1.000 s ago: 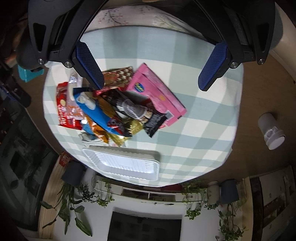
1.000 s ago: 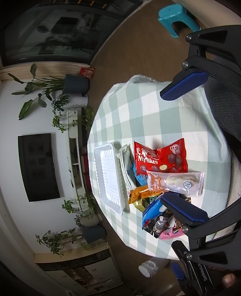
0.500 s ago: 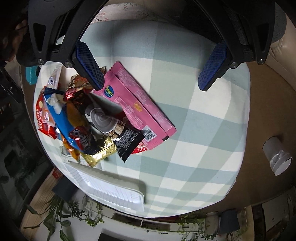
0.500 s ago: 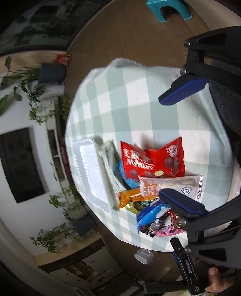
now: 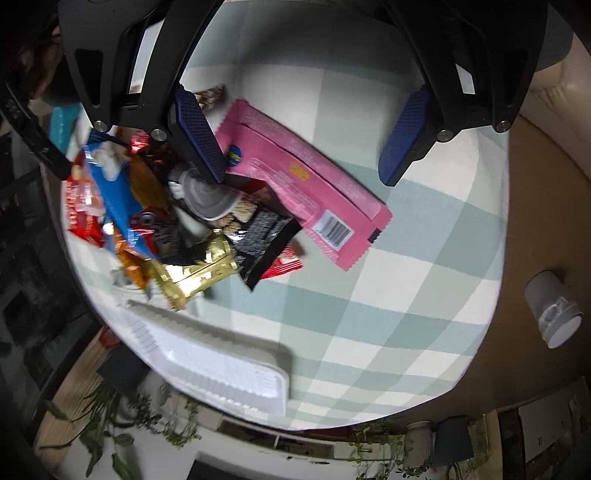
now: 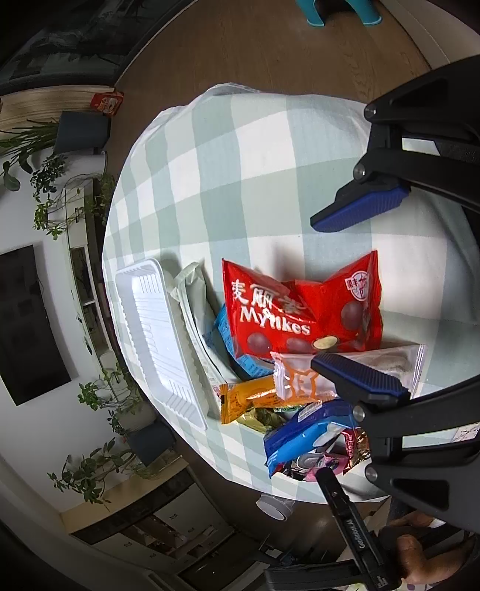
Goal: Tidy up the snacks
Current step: 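Reach the left tool to the pink Potoro bar and close on it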
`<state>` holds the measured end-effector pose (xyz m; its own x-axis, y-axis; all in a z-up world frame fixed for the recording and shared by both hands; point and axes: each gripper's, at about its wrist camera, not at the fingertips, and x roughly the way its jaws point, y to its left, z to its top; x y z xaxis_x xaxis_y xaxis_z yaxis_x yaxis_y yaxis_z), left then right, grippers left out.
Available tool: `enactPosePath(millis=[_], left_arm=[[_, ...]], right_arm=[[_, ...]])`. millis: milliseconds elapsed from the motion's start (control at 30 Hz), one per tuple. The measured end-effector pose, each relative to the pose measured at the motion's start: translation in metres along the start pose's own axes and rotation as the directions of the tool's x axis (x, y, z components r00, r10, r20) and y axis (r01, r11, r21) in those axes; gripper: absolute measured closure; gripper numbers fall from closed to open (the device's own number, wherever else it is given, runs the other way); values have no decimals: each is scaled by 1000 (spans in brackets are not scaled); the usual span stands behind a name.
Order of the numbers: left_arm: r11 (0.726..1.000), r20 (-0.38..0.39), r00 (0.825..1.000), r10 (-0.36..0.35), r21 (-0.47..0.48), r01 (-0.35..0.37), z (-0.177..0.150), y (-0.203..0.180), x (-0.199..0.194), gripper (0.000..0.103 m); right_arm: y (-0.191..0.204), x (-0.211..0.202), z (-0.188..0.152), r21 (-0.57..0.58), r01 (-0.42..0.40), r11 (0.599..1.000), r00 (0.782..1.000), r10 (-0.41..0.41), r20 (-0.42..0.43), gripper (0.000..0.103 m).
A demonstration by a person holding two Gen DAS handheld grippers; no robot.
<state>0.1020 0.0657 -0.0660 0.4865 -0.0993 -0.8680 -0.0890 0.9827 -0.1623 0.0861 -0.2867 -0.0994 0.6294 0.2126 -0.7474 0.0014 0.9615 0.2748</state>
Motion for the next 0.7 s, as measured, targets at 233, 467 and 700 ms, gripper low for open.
enactPosePath(millis=[233,467,700], left_arm=[[997,-8,998,58,52,-57,2,-5,9,65],[998,-44,998,37,49,-34,-4,17,-1,71],[999,-54,998,43,-10,-44,3,31,-3,32]], right_arm=[[4,0,-1,-25,13,1000,1000,-12,14,31],[1,-3,-3,-13,3,1000,1000,-2,21,31],[3,-5,-5,-23,-1,1000,1000,1,23,30]])
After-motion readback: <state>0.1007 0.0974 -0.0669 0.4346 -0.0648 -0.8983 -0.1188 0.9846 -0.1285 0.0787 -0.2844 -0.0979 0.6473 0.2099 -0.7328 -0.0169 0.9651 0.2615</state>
